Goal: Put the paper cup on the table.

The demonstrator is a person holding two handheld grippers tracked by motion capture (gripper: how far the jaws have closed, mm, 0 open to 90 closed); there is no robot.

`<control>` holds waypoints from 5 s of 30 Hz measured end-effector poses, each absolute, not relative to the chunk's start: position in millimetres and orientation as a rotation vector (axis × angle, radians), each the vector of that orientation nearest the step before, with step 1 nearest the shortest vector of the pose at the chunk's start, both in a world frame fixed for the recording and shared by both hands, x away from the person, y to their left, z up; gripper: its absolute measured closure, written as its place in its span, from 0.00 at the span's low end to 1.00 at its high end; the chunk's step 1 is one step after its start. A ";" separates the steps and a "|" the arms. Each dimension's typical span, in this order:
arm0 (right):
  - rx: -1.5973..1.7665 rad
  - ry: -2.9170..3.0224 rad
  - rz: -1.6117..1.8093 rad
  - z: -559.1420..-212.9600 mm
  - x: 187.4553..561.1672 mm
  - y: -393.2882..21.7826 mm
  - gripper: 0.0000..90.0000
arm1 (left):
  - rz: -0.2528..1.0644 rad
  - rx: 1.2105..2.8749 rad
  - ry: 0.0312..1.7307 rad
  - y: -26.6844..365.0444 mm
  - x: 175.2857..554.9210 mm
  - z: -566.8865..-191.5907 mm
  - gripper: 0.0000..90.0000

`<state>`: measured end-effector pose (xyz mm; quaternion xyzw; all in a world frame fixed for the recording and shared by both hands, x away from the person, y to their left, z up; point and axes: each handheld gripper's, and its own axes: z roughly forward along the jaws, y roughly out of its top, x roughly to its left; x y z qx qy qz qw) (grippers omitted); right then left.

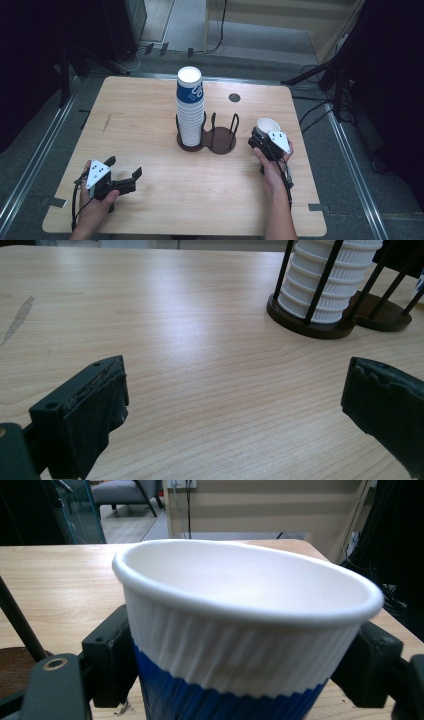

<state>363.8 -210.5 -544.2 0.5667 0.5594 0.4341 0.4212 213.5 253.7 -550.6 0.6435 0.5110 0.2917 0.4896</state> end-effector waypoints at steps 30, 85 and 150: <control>1.393 1.477 1.157 -526.6 352.2 -216.9 0.00 | 0.710 1.564 1.241 253.5 213.1 -550.5 0.00; 1.296 1.496 1.212 -508.6 265.4 -249.7 0.00 | 0.710 1.573 1.239 252.1 212.8 -550.6 0.00; 1.398 1.479 1.057 -546.2 196.3 -324.7 0.00 | 0.703 1.576 1.247 252.0 213.6 -550.6 0.00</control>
